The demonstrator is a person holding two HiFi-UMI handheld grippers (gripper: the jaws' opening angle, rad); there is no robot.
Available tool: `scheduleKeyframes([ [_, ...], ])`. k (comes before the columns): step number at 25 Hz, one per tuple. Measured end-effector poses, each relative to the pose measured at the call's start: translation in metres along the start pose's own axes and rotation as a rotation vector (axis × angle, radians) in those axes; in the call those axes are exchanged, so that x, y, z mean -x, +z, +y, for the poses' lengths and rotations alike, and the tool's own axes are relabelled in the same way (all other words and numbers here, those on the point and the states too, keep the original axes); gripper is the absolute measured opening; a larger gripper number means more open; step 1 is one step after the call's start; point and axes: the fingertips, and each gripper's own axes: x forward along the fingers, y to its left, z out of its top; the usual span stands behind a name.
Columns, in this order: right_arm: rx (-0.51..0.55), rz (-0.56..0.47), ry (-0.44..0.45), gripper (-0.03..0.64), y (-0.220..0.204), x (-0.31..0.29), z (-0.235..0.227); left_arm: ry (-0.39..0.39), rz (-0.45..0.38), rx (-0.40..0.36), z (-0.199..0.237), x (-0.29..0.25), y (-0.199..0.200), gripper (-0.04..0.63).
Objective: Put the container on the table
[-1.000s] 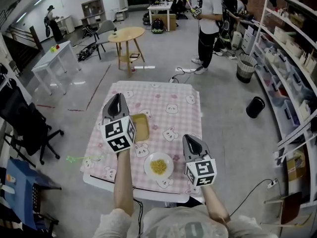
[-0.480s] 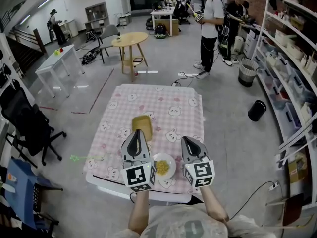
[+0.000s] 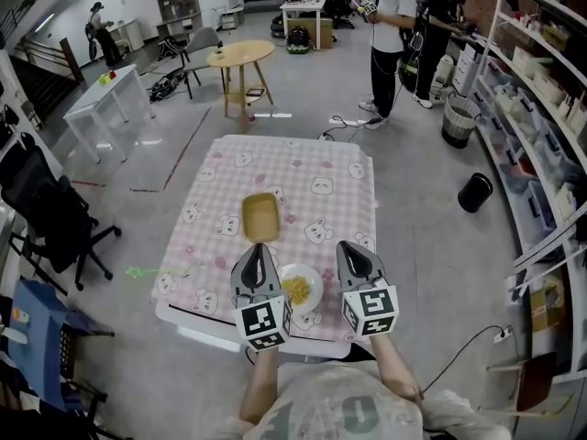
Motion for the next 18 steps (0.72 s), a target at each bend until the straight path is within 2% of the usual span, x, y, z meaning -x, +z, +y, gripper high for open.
scheduleKeyframes([
  [11,-0.001,0.038,0.026,0.028,-0.015,0.007,0.008,0.017,0.019,0.026,0.004,0.006,-0.011,0.031],
  [18,-0.005,0.052,0.01,0.028,-0.022,0.008,0.008,0.014,0.033,0.034,0.01,0.005,-0.021,0.031],
])
